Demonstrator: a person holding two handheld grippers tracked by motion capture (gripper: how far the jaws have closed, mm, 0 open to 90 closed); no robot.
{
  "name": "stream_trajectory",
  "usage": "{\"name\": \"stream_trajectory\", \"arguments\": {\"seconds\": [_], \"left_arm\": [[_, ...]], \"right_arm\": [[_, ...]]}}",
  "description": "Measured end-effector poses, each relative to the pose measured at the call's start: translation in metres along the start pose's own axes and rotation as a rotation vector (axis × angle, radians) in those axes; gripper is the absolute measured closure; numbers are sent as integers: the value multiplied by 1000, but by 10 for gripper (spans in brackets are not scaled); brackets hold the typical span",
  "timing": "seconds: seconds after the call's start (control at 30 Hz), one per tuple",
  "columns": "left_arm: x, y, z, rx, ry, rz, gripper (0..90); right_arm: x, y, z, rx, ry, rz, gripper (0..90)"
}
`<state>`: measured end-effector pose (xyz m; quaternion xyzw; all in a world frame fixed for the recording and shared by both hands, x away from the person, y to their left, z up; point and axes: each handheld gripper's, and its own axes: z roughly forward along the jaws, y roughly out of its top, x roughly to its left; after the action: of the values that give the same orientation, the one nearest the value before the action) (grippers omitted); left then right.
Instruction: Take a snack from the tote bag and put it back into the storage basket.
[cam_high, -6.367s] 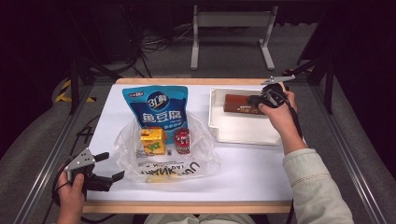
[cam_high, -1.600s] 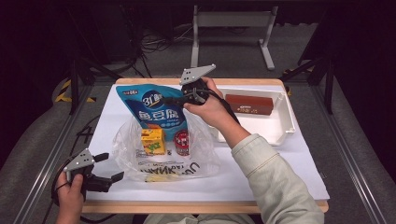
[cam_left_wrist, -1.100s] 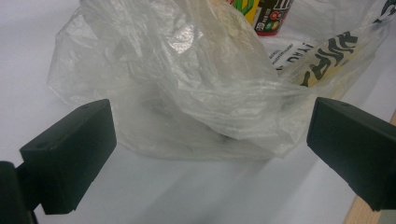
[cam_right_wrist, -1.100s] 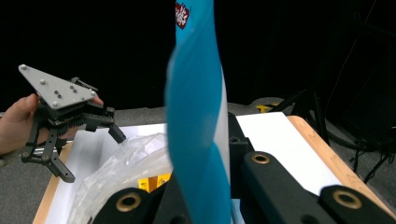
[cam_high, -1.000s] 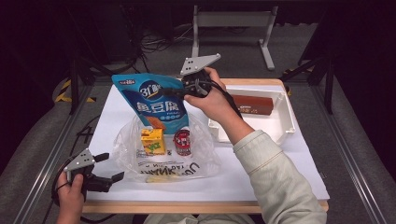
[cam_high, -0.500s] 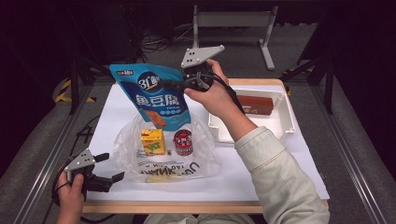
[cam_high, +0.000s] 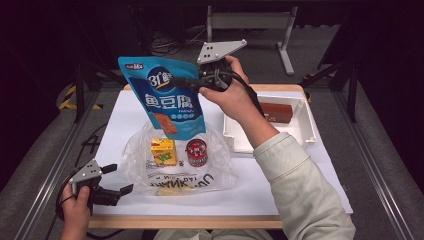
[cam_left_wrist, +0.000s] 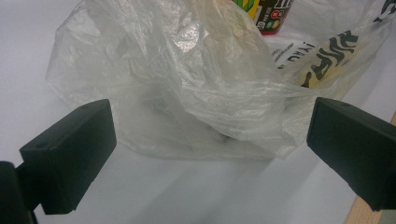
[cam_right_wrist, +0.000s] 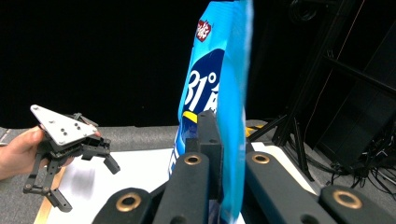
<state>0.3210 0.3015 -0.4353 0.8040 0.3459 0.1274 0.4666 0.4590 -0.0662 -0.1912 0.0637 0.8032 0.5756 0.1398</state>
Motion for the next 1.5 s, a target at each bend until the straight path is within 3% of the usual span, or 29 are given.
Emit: {"name": "stream_trajectory", "arguments": {"seconds": [0.33,0.8,1.5], "left_arm": [[0,0,0,0,0,0,18],[0,0,0,0,3,-3,18],[0,0,0,-1,9,0,18]], "right_arm": [[-4,8,-19,-23,-32,-7,900],[-15,7,-51,-31,-85,4,900],[-35,-19,-102,-26,-182,51,900]]}}
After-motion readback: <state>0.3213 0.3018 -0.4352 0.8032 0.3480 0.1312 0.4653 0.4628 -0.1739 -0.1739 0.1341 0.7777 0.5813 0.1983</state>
